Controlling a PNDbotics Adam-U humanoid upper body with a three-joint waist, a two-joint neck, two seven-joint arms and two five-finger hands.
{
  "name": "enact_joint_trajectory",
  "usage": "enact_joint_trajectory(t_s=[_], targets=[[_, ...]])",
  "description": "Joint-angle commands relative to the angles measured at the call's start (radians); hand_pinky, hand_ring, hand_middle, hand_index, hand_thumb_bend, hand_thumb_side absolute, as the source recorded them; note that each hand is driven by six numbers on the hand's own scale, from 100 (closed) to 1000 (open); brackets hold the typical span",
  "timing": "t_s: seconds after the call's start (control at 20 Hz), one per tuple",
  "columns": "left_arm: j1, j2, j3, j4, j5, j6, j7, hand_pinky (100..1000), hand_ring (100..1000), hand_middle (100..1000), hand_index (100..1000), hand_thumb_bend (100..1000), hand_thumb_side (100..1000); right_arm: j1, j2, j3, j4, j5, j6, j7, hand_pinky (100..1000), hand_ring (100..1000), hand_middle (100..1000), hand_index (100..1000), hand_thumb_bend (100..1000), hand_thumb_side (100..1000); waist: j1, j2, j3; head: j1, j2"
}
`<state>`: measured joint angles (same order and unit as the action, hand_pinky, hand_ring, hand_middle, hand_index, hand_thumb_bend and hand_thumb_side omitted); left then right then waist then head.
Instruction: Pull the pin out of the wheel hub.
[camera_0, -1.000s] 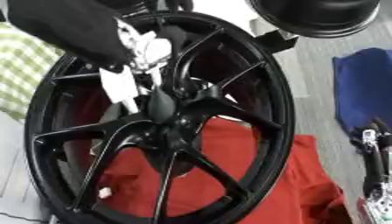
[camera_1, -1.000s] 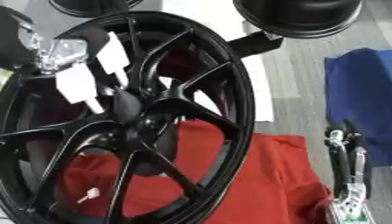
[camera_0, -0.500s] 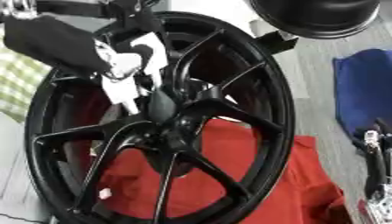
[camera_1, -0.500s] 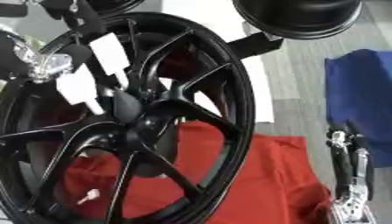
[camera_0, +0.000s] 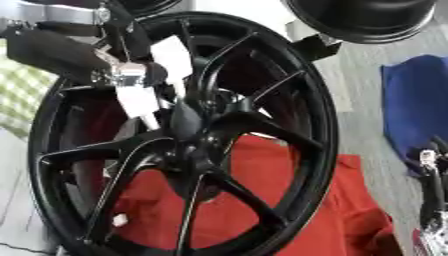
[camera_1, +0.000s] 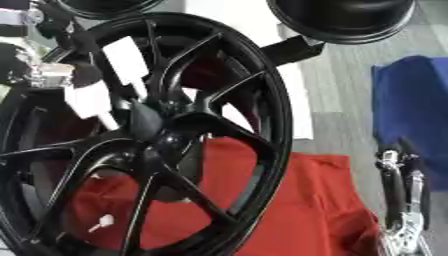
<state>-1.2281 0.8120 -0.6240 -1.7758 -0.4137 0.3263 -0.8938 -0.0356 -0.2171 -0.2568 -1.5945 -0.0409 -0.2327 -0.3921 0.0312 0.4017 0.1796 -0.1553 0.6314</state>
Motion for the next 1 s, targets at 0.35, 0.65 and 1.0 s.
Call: enact_joint_trajectory(t_s=[0.35,0.65,1.0], targets=[[0.003,0.038,0.021,0.036,-0.036,-0.05,-0.013,871,819,759,880,600,1000,-0.007,-0.013,0.003,-0.027,0.006,0.002,-0.001,735,732,649,916,100,744,-0.003,-0.013,-0.004,0.01,0.003],[-0.001,0.021,0.026,0.067,-0.055,-0.046,-0.013,854,810,753,895,522,970,-0.009,-0.011,0.004,-0.028,0.003,0.004,-0.002,734,731,647,915,100,750,-0.006,-0.012,-0.008,0.018,-0.001],[0.013,0.009,0.026,0.072,-0.025,-0.018,-0.013,798,750,607,858,437,972,-0.013,-0.005,0.006,-0.028,0.006,0.008,-0.001,734,731,646,910,100,724,-0.011,-0.007,-0.014,0.029,-0.003]])
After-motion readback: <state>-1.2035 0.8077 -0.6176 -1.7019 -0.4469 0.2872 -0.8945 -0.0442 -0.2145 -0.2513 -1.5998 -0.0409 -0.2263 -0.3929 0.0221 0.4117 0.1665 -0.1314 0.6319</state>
